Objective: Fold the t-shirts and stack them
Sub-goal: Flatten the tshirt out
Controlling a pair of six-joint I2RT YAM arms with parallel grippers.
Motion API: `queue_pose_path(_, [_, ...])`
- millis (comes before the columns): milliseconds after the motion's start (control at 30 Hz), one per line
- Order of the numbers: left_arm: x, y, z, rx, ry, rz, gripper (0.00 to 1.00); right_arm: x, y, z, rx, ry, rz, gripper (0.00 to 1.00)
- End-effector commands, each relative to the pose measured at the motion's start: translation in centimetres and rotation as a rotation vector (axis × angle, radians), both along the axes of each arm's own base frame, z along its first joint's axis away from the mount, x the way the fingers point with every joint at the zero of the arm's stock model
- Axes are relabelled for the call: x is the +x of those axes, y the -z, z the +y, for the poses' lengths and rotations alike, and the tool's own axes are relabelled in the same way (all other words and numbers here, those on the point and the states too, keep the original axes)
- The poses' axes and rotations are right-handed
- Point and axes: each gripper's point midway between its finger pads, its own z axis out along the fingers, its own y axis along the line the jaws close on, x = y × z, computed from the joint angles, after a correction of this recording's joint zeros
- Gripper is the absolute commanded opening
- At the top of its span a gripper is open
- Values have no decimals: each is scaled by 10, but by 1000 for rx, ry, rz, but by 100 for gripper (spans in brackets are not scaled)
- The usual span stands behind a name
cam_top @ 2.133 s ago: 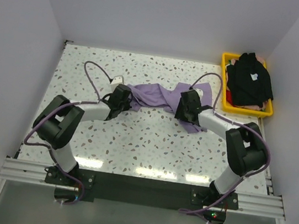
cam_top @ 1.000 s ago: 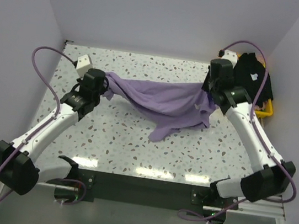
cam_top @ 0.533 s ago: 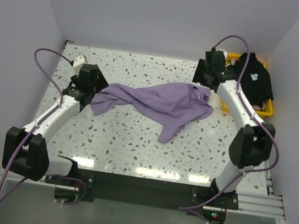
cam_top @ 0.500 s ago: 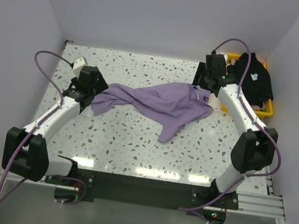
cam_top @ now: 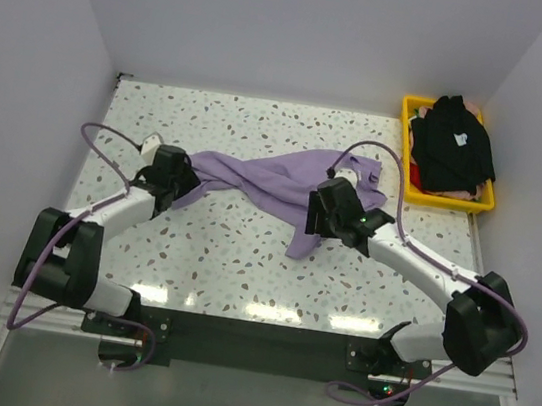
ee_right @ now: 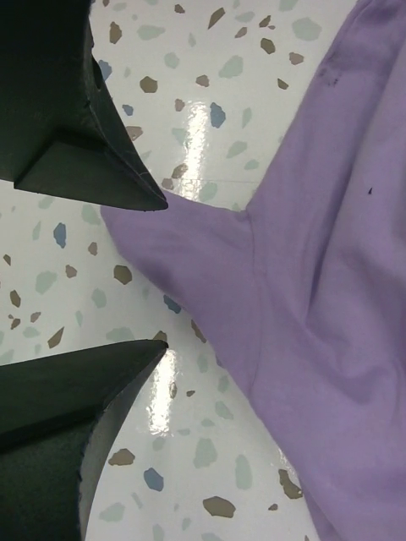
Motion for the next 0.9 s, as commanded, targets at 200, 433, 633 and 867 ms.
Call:
queue_pose_path(200, [70,-25,-7,9,-25,-106,63,20,1,52,38,-16,-92,62])
queue_pose_path(433, [97,-13,0,86,-70,-33,57,21,14,65,26,-39,-77,61])
queue_pose_path(633, [101,10,2,105,-97,53,51,17,15,59,2,-37,-72,61])
queue_pose_path(867, [98,18,5,117,-110,78,42,12,5,36,-56,2,-95,61])
